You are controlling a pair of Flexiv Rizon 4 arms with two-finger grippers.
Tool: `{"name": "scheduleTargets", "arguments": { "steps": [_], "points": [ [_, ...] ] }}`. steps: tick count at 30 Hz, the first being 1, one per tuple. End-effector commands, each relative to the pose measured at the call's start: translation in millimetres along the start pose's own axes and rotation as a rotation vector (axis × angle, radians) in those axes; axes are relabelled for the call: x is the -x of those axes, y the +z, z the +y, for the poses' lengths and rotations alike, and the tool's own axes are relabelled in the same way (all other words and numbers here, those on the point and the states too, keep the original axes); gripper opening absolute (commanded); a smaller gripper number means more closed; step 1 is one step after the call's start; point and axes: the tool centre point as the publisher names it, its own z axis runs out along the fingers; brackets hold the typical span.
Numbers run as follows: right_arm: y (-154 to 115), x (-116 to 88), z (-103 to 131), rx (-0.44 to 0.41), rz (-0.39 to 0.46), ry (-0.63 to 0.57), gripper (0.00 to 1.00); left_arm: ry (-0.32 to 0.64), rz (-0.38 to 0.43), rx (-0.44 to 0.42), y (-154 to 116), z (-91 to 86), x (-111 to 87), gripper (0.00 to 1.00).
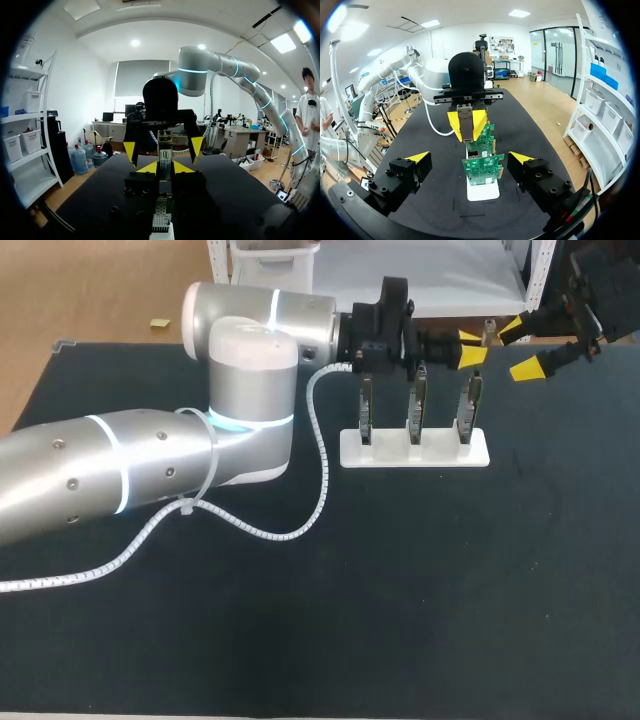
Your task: Pick up the optical module with the left hand, and insert it into the network port with the right hand.
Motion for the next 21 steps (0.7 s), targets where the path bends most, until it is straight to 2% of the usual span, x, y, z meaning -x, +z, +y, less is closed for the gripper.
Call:
{"name": "scheduleTargets", "arguments": {
  "steps": [1, 21],
  "points": [
    [0.2, 0.0, 0.5, -0.002, 0.0, -0.001, 1.0, -0.001, 0.003, 0.003, -0.7, -1.2, -0.8, 0.0],
    [0.2, 0.0, 0.5, -0.002, 0.0, -0.001, 1.0, 0.004, 0.004, 0.015, -0.1, -3.0, -2.4, 0.0]
  ]
}}
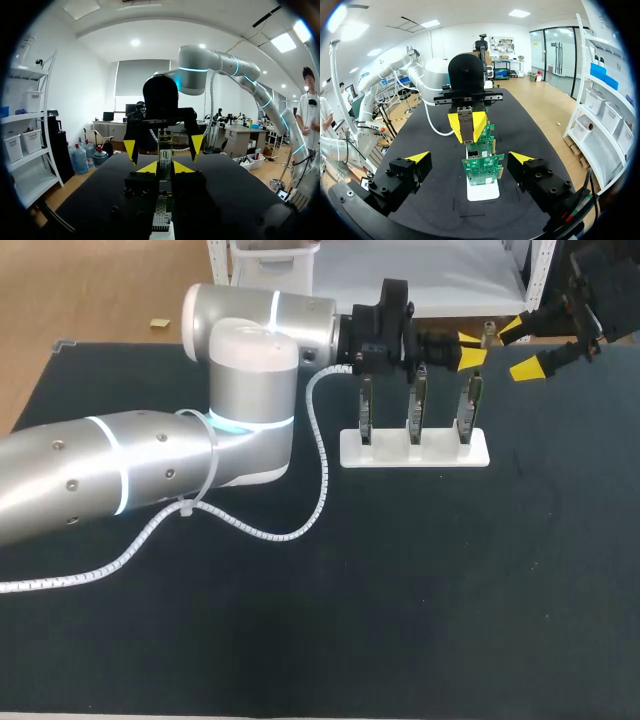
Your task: Pick up the optical module with the left hand, and insert it into the network port with the right hand.
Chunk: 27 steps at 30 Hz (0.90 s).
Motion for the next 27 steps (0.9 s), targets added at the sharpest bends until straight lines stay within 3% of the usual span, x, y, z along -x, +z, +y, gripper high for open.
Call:
{"name": "scheduleTargets", "arguments": {
  "steps": [1, 14, 18, 20, 27],
  "points": [
    [0, 0, 1, -0.002, 0.0, -0.001, 1.0, 0.0, 0.0, 0.011, -1, -3.4, 0.3, 0.0],
    [-4, 1, -1, -0.02, -0.003, -0.008, 1.0, -0.01, 0.014, 0.021, -1, -4.1, -1.6, 0.0],
    [-17, 14, -5, -0.07, -0.03, -0.034, 1.0, -0.01, 0.014, 0.021, -1, -4.1, -1.6, 0.0],
    [-21, 20, -8, -0.094, -0.004, -0.036, 1.0, -0.01, 0.014, 0.021, -1, -4.1, -1.6, 0.0],
    [-25, 40, -6, -0.058, -0.045, -0.06, 1.0, -0.01, 0.014, 0.021, -1, -4.1, -1.6, 0.0]
  ]
}}
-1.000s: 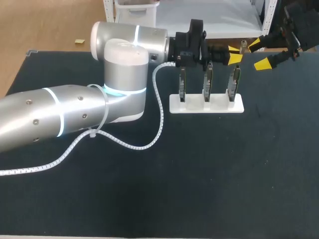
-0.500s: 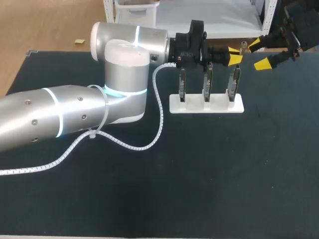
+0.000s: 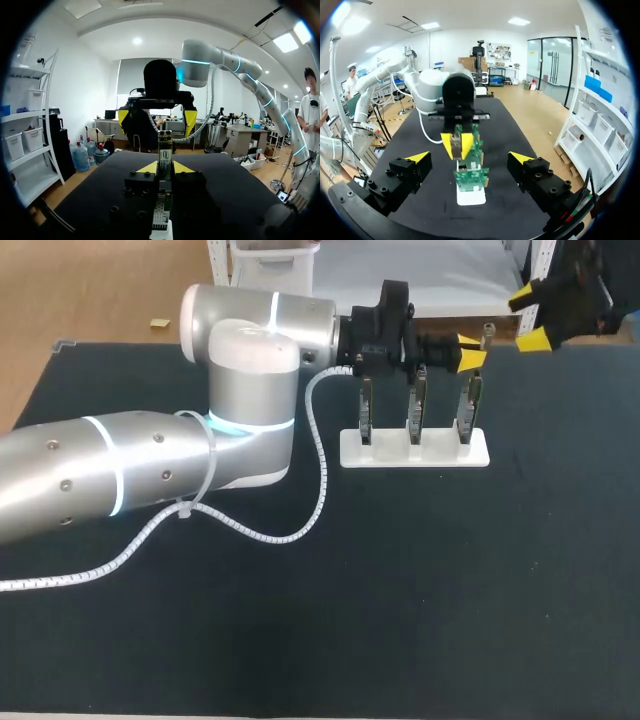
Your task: Pick up the optical module with the left hand, and insert it into the network port with the right hand.
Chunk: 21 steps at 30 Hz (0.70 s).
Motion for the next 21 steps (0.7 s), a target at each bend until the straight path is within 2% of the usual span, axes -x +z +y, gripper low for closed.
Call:
{"name": "scheduleTargets", "arguments": {
  "steps": [1, 3, 21],
  "points": [
    [0, 7, 4, 0.01, -0.004, -0.003, 1.0, 0.001, 0.0, 0.005, 0, -1.5, 0.0, 0.0],
    [3, 9, 6, 0.024, 0.022, 0.004, 1.0, 0.001, 0.0, 0.005, 0, -1.5, 0.0, 0.0],
    [19, 17, 8, 0.066, -0.007, -0.002, 1.0, 0.001, 0.0, 0.005, 0, -1.5, 0.0, 0.0]
  ]
}}
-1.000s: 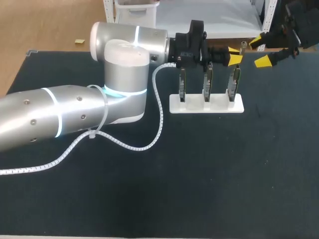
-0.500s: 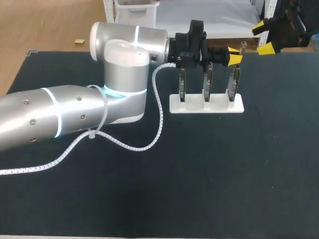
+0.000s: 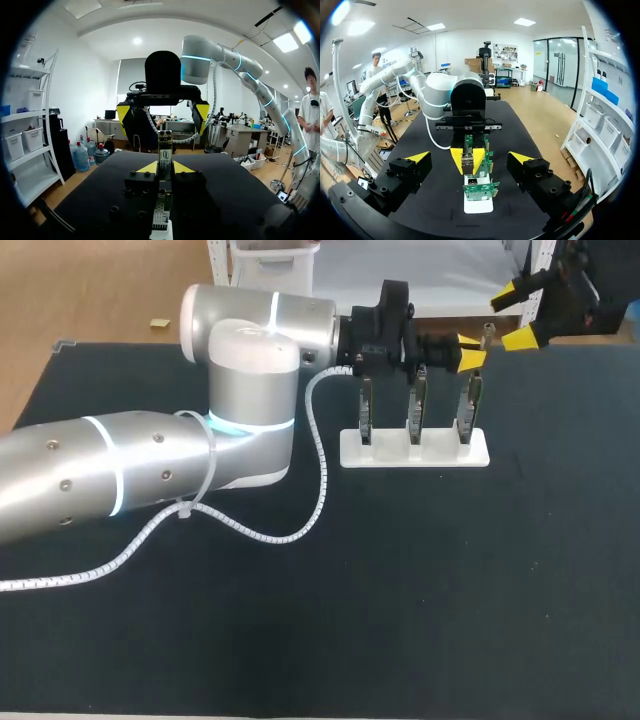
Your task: Pick up the optical module with the left hand, and insert it into the network port with the right hand.
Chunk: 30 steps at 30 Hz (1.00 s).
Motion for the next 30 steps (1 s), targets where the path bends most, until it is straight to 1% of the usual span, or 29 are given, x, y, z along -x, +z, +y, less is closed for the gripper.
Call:
{"name": "scheduleTargets", "arguments": {
  "steps": [1, 23, 24, 25, 30],
  "points": [
    [2.2, 0.1, -4.5, 0.008, 0.0, 0.001, 1.0, 0.001, 0.0, 0.004, -0.3, -1.5, 0.0, 0.0],
    [11.5, 0.0, -3.8, 0.034, 0.008, 0.009, 1.0, 0.001, 0.0, 0.004, -0.3, -1.5, 0.0, 0.0],
    [11.6, -0.1, -3.8, 0.035, 0.006, 0.009, 0.46, 0.001, 0.0, 0.004, -0.3, -1.5, 0.0, 0.0],
    [11.6, -0.1, -3.7, 0.035, 0.004, 0.008, 0.0, 0.001, 0.0, 0.004, -0.3, -1.5, 0.0, 0.0],
    [11.3, 0.0, -2.1, 0.04, -0.001, 0.004, 0.0, 0.001, 0.0, 0.004, -0.3, -1.5, 0.0, 0.0]
  ]
}}
